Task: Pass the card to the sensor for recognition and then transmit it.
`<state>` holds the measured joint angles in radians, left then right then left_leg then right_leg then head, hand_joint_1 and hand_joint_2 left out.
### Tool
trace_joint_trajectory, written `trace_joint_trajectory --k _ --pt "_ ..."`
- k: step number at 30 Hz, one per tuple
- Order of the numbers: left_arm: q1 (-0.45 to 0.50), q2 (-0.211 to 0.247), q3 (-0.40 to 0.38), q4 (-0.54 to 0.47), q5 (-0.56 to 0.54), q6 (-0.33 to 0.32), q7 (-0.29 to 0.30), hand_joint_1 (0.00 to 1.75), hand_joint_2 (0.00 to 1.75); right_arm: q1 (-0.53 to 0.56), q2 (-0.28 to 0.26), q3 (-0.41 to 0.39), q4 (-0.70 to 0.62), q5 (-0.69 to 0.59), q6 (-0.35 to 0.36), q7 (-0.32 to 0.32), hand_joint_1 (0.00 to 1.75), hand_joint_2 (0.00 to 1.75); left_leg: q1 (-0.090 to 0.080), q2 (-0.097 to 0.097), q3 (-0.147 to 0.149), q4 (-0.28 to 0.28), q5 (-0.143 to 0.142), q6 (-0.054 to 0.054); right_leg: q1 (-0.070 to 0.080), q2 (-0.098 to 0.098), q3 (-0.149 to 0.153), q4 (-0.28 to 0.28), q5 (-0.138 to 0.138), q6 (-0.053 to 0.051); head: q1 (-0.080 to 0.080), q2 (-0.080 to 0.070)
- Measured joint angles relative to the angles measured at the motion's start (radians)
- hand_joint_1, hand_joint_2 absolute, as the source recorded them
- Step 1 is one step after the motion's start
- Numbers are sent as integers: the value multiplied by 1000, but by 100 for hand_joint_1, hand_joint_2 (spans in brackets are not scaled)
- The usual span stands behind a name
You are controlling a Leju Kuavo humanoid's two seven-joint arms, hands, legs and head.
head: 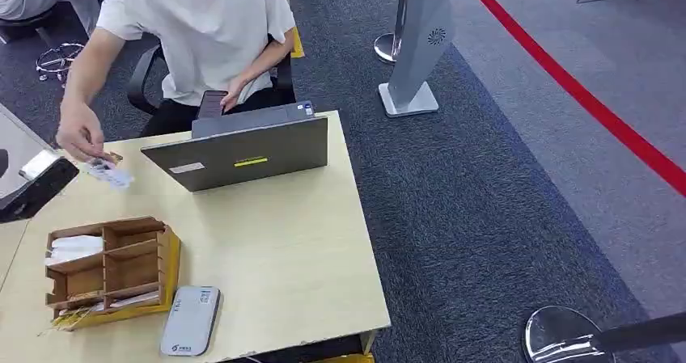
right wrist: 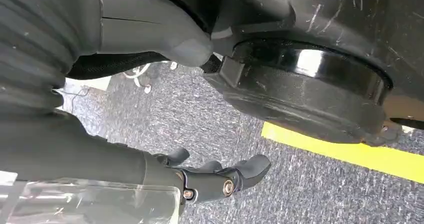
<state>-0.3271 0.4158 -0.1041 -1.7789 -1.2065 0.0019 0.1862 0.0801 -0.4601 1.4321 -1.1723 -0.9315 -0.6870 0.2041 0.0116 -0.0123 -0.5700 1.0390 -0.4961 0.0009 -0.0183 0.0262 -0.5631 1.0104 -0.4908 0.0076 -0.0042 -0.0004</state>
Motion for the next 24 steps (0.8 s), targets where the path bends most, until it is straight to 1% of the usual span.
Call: trace_joint_trajectory --k 2,4,8,9,10,11,13,15,16,18,19,21,24 --pt "55 -9 0 -75 46 6 -2 0 175 7 0 -6 0 25 0 8 0 175 0 1 0 0 -1 0 0 1 0 0 0 0 0 0" --pt "119 -15 0 -151 65 9 -2 0 175 18 0 -16 -1 45 0 18 0 175 0 1 0 0 -1 0 0 1 -1 0 0 0 0 0" --pt "191 -24 0 -233 87 9 -4 0 175 33 0 -31 -2 60 0 26 0 175 0 0 -1 0 -1 0 0 0 0 -1 -1 1 0 0" --pt "222 -27 2 -261 107 10 -14 0 175 41 1 -46 -5 73 0 32 0 175 0 0 -1 -1 -2 0 0 0 0 -1 -1 1 0 0" --pt "272 -27 5 -289 116 15 -26 0 175 54 2 -62 -8 89 0 40 0 175 -1 1 0 -2 -3 0 -1 2 1 -1 -1 1 0 0" --pt "341 -29 10 -321 122 26 -38 0 175 70 5 -86 -14 118 0 59 0 175 -1 4 0 -2 -4 0 -1 4 1 0 -1 0 0 0" --pt "505 -33 28 -365 122 67 -55 0 175 107 11 -138 -31 184 0 104 0 175 -1 8 2 -2 -6 -1 -1 8 0 -1 -2 0 -1 0" --pt "656 -38 41 -378 130 115 -53 0 175 141 17 -188 -48 237 0 146 0 175 -1 9 2 -2 -7 -1 -1 9 0 -1 -5 1 -1 0" --pt "722 -40 45 -378 134 149 -49 0 175 154 19 -213 -59 266 0 165 0 175 -1 9 2 -2 -8 1 -1 8 -1 -1 -5 1 -1 0" --pt "841 -51 51 -377 147 194 -13 0 175 184 21 -262 -81 308 0 186 0 175 -1 8 2 -2 -10 1 -1 7 0 -1 -7 2 -1 0" --pt "888 -59 55 -376 151 203 3 0 175 198 23 -284 -90 319 0 193 0 175 0 7 2 -2 -10 1 -1 6 0 -1 -7 2 -1 0" --pt "957 -79 64 -372 154 210 23 0 175 219 24 -323 -105 332 0 200 0 175 0 5 1 -2 -10 1 -1 4 0 -1 -8 2 -1 0" --pt "1012 -106 74 -364 157 204 36 0 175 237 26 -361 -122 338 0 204 0 175 -1 3 1 -2 -10 1 -1 3 1 -1 -9 2 -1 0"
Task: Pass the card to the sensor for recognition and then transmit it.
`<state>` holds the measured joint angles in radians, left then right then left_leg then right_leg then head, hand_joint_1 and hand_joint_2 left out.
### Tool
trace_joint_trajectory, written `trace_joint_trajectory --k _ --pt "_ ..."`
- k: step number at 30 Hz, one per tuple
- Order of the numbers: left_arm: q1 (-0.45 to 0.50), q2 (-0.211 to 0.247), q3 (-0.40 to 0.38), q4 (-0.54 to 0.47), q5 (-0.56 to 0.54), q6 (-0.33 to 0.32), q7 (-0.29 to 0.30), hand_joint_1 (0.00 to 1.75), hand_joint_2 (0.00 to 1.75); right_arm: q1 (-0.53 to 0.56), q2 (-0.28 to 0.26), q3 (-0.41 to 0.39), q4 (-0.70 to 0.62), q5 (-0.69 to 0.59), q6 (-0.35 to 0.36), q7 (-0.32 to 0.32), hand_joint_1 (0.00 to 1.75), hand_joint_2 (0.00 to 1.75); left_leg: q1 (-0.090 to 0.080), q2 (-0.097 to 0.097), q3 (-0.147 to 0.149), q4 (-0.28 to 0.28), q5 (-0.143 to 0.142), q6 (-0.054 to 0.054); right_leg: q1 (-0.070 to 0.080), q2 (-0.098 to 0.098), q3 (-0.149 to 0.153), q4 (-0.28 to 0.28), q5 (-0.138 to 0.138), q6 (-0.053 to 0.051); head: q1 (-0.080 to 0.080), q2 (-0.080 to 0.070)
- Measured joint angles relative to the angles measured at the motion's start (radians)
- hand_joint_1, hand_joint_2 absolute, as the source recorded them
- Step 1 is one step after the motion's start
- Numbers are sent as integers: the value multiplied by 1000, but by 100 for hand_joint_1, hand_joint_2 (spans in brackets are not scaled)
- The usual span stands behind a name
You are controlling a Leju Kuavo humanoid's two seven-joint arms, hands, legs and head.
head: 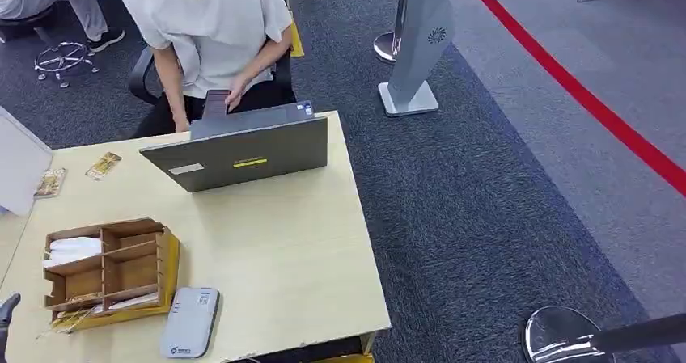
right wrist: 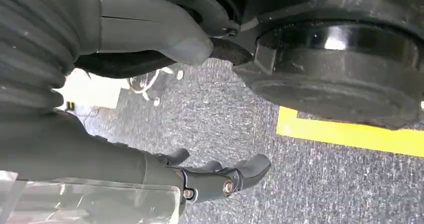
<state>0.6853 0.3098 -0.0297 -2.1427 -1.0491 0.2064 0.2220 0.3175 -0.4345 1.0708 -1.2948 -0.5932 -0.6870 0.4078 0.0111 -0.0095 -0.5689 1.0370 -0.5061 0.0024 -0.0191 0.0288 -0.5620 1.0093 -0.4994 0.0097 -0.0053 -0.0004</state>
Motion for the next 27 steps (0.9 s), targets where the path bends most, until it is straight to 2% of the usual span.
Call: trace_joint_trajectory --k 3,8,9,12,15,19,23,27 --pt "35 -67 44 17 -8 -41 -34 0 175 22 3 -34 -16 25 0 5 0 175 0 0 1 0 0 0 0 -1 2 0 0 0 0 0" --pt "28 -265 218 79 -109 -67 -217 0 175 52 11 -81 -40 54 0 30 0 175 0 -2 1 0 0 0 0 -2 2 0 0 0 0 0" --pt "14 -294 256 90 -128 -66 -251 0 175 56 12 -87 -42 59 0 32 0 175 0 -2 1 0 0 0 0 -2 2 0 0 0 0 0" --pt "-62 -428 411 123 -211 -21 -389 0 175 67 20 -104 -48 71 0 37 0 175 0 -3 2 0 0 0 0 -3 3 0 0 0 0 0" --pt "-143 -523 554 169 -240 8 -465 0 175 72 29 -117 -49 82 0 38 0 175 0 -3 3 0 0 0 0 -4 4 0 0 0 0 0" --pt "-190 -589 661 204 -247 11 -480 0 175 75 34 -125 -49 82 0 38 0 175 0 -3 3 0 1 0 0 -4 4 0 0 0 0 0" --pt "-225 -622 716 230 -251 16 -488 0 175 76 36 -130 -49 82 0 37 0 175 0 -3 3 0 1 0 0 -4 5 0 0 0 0 0" --pt "-291 -641 783 293 -301 47 -532 0 175 73 37 -131 -49 72 0 31 0 175 0 -4 3 0 1 0 0 -5 5 0 0 0 0 0"
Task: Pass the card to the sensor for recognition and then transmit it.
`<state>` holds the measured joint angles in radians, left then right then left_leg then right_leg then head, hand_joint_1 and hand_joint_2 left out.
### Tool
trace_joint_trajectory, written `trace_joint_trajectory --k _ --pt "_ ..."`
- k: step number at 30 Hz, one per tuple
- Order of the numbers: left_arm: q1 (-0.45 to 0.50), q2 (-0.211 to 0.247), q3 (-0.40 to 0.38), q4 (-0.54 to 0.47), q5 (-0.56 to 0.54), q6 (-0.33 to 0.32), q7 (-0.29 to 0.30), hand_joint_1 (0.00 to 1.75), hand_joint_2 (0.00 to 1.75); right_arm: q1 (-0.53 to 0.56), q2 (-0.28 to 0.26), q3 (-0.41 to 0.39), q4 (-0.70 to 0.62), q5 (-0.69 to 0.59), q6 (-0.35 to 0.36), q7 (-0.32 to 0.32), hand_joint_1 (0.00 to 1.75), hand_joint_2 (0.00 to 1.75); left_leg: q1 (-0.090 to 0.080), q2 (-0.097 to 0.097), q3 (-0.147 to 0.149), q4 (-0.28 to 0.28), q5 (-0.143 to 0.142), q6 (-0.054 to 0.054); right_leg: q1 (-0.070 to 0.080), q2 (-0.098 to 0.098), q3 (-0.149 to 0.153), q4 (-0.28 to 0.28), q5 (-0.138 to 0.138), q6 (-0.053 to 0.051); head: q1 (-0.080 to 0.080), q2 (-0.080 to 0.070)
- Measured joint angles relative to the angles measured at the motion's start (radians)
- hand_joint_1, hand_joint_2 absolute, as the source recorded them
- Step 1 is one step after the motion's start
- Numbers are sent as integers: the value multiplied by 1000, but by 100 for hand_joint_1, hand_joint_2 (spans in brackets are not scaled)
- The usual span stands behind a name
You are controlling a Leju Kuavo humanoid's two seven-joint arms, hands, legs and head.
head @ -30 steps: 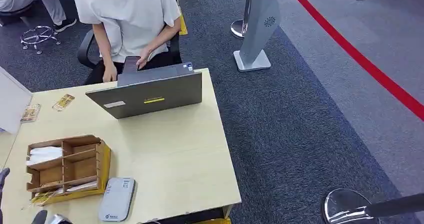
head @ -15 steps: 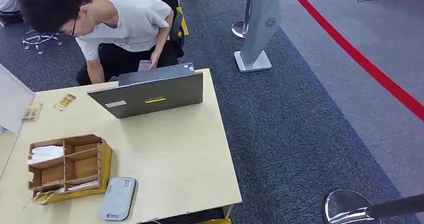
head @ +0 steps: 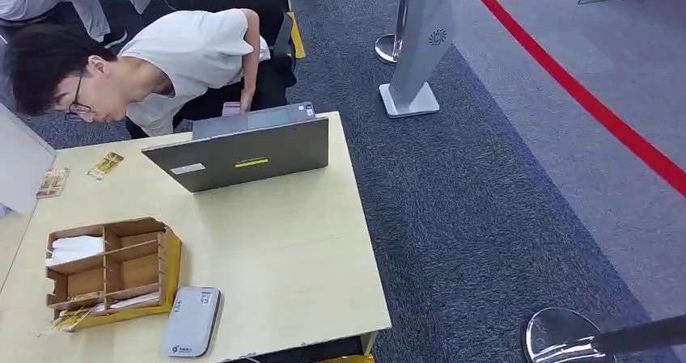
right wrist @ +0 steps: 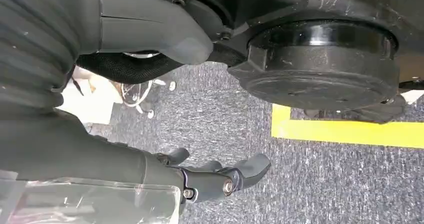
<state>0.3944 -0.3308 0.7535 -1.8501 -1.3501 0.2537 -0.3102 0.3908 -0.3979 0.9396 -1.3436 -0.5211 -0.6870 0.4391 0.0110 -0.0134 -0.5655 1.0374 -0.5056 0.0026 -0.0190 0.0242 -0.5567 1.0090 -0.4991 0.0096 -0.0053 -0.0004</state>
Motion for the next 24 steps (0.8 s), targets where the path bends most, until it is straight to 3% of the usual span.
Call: trace_joint_trajectory --k 3,6,12,16,20,24 --pt "-58 -7 29 72 -80 41 -21 0 175 -11 0 14 0 -11 0 -2 0 175 0 0 0 0 1 0 0 0 0 0 0 0 0 0" --pt "-98 -3 9 144 -124 86 49 0 175 -31 -3 40 1 -20 0 -8 0 175 0 0 2 0 1 0 0 0 0 0 1 -1 0 0" --pt "-108 61 -165 214 -126 101 255 0 175 -66 -12 92 11 -54 0 -34 0 175 0 0 2 0 1 0 0 0 1 0 1 -1 0 0" --pt "-109 96 -246 231 -120 101 289 0 175 -79 -14 110 19 -66 0 -40 0 175 0 0 2 0 1 0 0 0 1 0 1 -1 0 0" --pt "-112 153 -350 244 -103 98 395 0 175 -95 -20 133 27 -93 0 -53 0 175 0 0 2 0 1 0 0 0 1 0 1 -1 0 0" --pt "-122 186 -425 250 -101 95 415 0 175 -104 -21 147 34 -98 0 -53 0 175 0 0 2 0 1 0 0 0 1 0 1 -1 0 0"
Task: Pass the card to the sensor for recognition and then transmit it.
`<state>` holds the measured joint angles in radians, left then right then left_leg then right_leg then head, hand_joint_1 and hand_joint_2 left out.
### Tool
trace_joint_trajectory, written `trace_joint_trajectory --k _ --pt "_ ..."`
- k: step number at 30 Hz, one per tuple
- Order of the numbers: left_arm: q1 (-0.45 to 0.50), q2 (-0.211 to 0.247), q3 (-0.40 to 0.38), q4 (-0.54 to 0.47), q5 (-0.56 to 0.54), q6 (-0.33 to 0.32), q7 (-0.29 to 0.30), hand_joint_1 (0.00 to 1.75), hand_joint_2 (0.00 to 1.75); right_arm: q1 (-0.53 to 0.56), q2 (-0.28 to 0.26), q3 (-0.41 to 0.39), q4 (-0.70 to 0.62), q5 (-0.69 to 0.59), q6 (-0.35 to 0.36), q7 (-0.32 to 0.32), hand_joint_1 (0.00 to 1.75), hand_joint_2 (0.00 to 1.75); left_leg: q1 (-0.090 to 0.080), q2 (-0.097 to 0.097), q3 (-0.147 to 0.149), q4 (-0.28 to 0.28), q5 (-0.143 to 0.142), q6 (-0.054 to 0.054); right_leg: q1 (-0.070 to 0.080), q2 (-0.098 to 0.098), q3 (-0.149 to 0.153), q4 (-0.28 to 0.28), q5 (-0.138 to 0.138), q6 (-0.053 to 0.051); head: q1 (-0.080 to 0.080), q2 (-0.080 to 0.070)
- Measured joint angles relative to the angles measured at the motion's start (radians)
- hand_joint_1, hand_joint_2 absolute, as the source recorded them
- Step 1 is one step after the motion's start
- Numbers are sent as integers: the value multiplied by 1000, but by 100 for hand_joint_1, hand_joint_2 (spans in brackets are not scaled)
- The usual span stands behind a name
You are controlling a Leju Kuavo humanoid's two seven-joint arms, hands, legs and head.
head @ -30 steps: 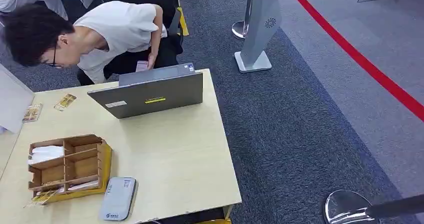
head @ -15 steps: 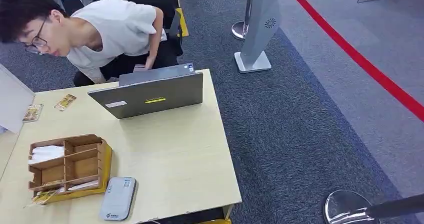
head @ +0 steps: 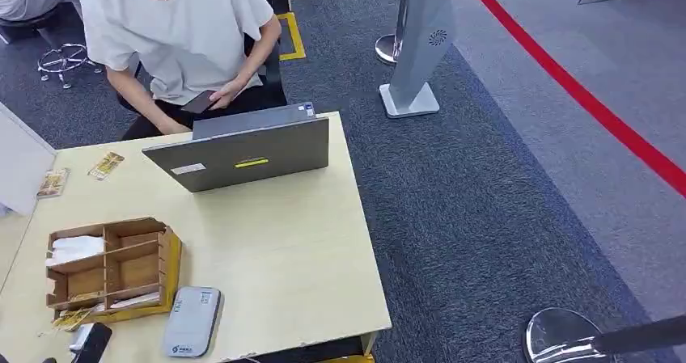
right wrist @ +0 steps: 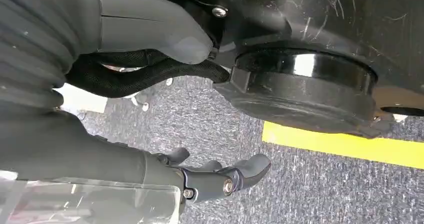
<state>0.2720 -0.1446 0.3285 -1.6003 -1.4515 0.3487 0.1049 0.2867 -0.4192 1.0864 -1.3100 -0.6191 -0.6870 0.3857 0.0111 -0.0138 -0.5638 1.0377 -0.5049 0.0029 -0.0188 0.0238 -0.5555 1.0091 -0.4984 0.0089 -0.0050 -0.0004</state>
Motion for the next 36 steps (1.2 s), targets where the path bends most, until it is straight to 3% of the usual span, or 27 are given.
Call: trace_joint_trajectory --k 6,14,36 --pt "-3 31 -50 3 10 -3 23 0 175 -7 -2 14 7 0 0 1 0 175 0 1 0 0 0 0 0 1 0 0 0 0 0 0" --pt "2 78 -99 3 49 -15 100 0 175 -19 -15 34 7 18 0 12 0 175 0 1 0 0 0 0 0 0 0 0 0 0 0 0" --pt "12 103 -101 22 60 -18 101 0 175 -23 -25 45 -1 54 0 42 0 175 0 0 0 0 0 0 0 0 0 0 0 0 0 0"
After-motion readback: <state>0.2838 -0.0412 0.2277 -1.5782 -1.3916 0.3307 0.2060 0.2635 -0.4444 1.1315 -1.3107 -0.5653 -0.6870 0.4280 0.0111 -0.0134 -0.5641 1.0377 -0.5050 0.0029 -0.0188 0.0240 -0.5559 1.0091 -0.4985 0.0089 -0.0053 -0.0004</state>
